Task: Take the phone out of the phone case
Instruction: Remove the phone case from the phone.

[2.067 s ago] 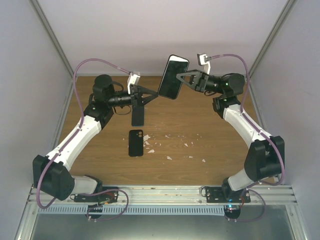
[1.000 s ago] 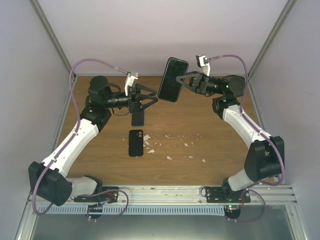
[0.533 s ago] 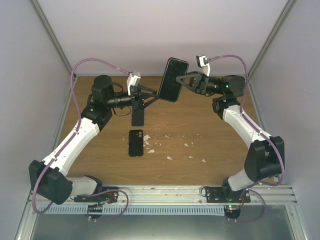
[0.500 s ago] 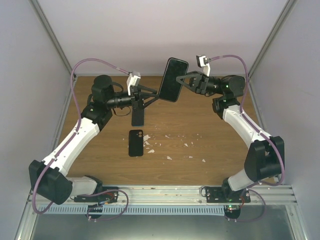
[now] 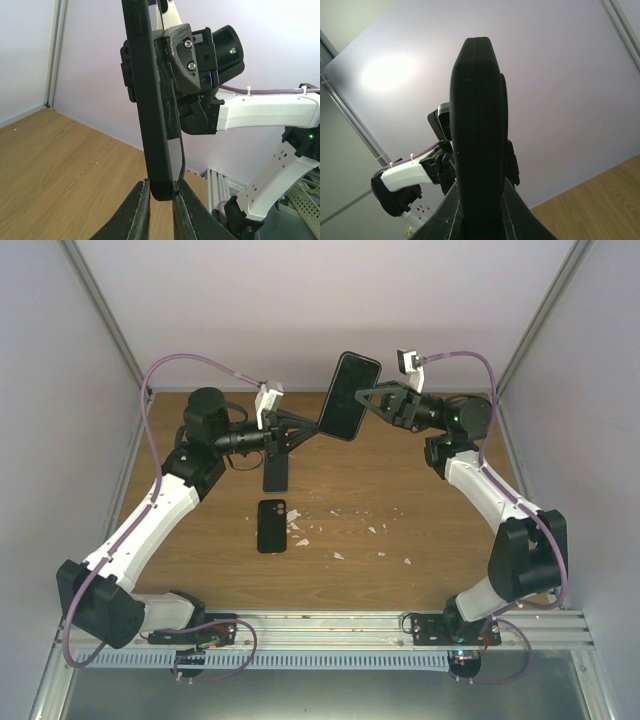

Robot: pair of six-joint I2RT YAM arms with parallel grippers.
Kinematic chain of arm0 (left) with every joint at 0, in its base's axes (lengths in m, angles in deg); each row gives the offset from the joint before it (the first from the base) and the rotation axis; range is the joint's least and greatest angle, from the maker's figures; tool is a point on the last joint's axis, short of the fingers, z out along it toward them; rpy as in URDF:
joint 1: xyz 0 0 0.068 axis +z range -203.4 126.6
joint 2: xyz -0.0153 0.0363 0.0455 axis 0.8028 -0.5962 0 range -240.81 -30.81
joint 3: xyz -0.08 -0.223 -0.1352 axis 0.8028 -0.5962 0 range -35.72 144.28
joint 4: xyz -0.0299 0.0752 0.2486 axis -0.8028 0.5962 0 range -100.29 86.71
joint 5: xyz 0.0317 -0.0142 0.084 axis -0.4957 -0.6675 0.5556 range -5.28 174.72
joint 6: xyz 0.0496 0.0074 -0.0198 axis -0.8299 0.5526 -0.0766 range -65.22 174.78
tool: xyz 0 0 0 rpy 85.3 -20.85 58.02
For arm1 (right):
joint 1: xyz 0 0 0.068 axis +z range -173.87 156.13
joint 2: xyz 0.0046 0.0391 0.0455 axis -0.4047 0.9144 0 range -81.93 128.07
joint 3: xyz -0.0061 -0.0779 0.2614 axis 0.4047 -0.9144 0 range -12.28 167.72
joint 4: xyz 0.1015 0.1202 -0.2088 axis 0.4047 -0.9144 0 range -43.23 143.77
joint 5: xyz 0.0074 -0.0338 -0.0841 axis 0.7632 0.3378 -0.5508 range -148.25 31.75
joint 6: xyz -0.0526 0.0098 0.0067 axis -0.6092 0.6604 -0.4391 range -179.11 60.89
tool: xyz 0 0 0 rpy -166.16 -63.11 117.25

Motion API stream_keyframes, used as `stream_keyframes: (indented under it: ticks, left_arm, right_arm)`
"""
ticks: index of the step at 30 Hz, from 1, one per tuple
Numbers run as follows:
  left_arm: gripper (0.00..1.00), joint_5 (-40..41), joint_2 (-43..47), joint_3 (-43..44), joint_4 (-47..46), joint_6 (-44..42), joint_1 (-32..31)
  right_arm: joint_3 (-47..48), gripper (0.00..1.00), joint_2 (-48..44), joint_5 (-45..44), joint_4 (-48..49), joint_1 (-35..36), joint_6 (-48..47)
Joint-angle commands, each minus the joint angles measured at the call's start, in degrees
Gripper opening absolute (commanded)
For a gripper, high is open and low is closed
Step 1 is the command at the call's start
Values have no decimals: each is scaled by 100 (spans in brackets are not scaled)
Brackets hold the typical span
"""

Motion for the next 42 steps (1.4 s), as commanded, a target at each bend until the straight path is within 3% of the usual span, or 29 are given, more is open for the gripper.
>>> stream_keyframes:
  ticks: [1, 8, 14, 21, 29, 33, 42]
  left_arm:
    - [13, 821, -352, 14, 333, -143, 81]
    - [10, 1026, -462, -20, 415, -206, 113]
    - [9, 998, -574, 6, 448, -169, 167]
    - [18, 982, -519, 322, 636, -362, 137]
    - [36, 1348, -789, 906, 810, -541, 47]
    - [41, 1153, -887, 1165, 793, -690, 16]
    - [40, -37, -1047, 1621, 784, -842, -283]
  right_arm:
    - [86, 0, -235, 96, 1258, 306, 748]
    - [-10, 0, -201, -26, 2099, 399, 1333]
    - [-20, 1, -218, -31, 2136, 449, 1386]
    - [-65, 0, -186, -14, 2050, 518, 1309]
    - [-262, 0, -148, 173, 1841, 862, 1016]
    - [-336, 1, -147, 220, 1799, 932, 962]
    - [-531, 0, -5, 397, 1413, 1351, 617]
